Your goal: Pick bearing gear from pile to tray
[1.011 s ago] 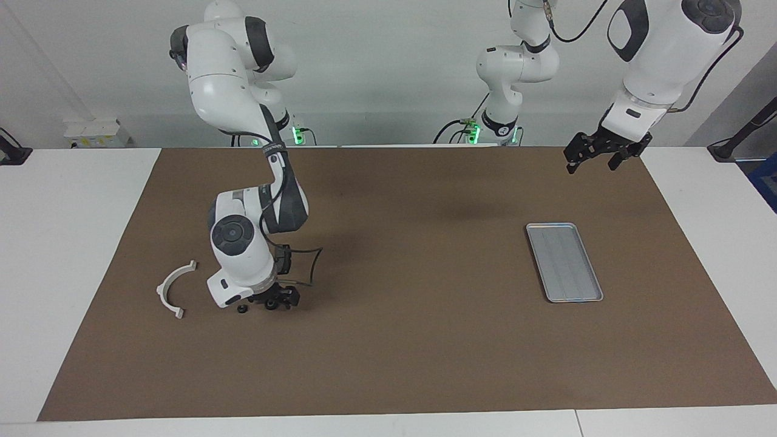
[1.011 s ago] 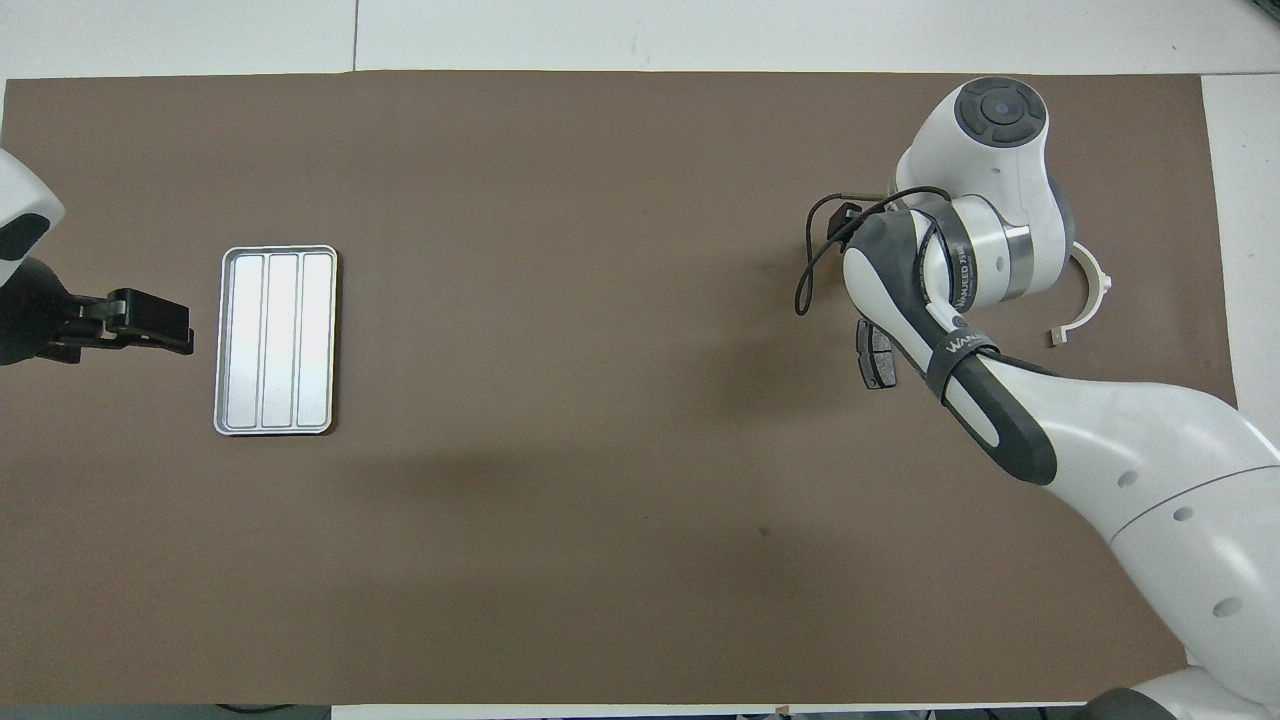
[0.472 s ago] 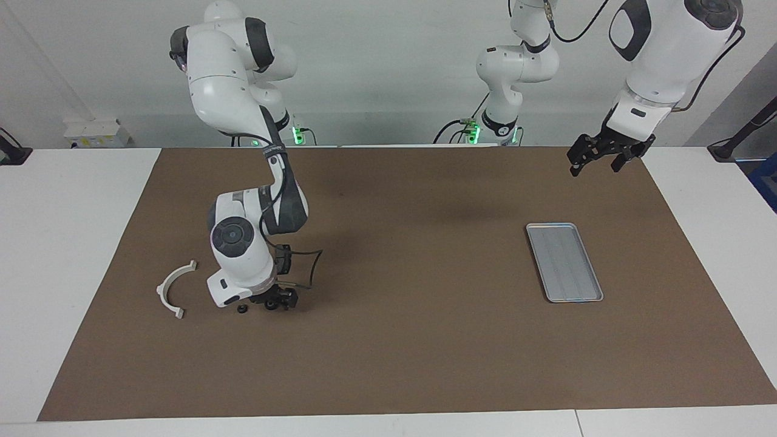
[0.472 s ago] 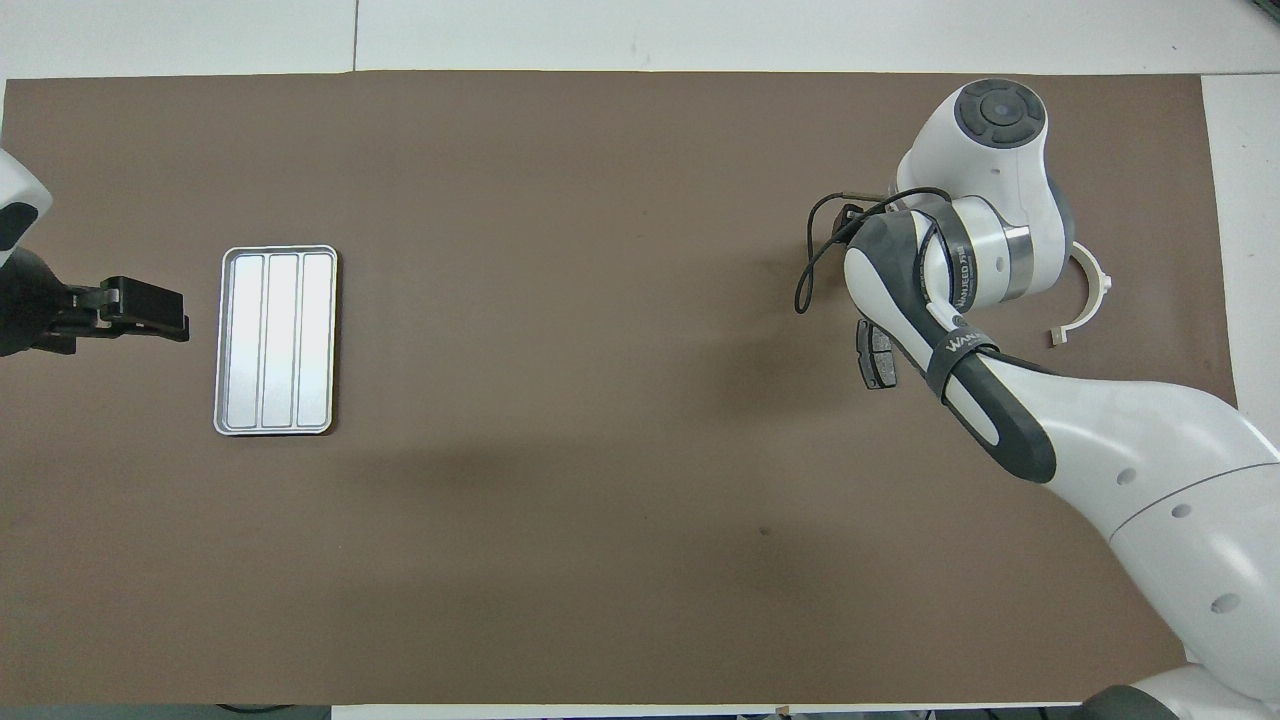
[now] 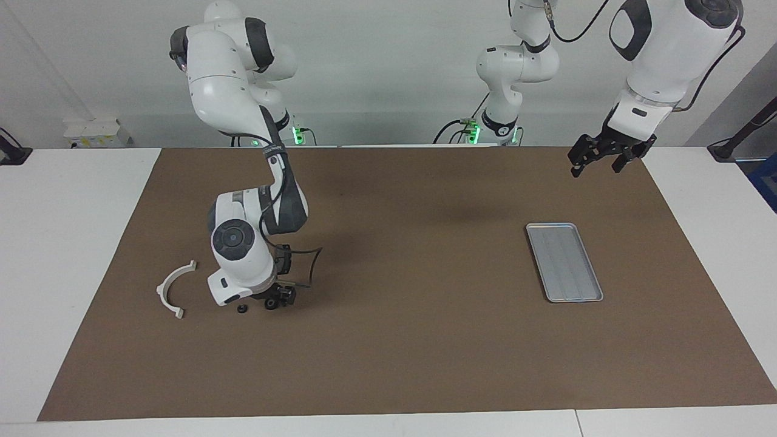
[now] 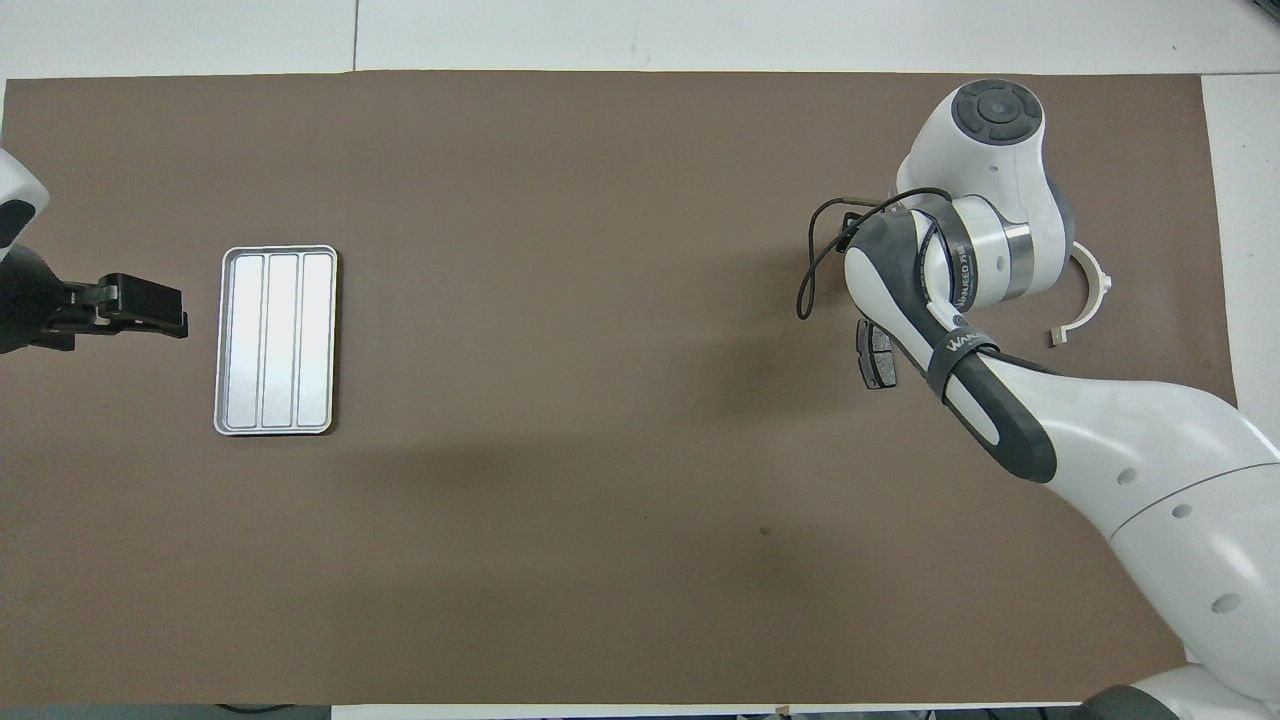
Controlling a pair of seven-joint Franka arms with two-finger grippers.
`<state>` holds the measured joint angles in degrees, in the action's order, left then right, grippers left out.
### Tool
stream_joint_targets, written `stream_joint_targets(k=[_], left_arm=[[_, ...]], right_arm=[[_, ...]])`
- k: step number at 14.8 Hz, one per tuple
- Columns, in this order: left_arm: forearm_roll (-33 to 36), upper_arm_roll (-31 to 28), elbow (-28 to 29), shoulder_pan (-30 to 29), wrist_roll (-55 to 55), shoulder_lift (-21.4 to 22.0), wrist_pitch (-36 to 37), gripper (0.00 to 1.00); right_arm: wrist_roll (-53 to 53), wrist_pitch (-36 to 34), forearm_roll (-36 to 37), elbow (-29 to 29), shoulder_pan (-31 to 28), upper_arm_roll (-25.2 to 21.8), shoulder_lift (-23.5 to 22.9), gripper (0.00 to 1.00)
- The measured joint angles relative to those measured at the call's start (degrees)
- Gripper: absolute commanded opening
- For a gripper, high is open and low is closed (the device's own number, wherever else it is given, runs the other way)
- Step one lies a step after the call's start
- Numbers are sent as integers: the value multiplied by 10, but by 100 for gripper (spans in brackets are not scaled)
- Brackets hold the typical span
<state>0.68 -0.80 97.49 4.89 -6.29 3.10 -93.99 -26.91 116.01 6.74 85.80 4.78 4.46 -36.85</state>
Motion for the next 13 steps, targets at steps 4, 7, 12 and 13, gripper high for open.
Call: stream_joint_targets(k=[4,7,12,13], left_arm=[[0,1,0,0,0,0,-11,100],[0,1,0,0,0,0,-13,100],[0,1,0,0,-2,0,-23,100],[0,1,0,0,-3,0,-24,100]], right_arm=[[0,-1,-8,-2,0,1,0,19],[0,-7,-10,-2,-2,1,3,0],[0,-8,-18,-3,-5,2,3,0],[0,-10,-18,-3,-5,1,3,0]])
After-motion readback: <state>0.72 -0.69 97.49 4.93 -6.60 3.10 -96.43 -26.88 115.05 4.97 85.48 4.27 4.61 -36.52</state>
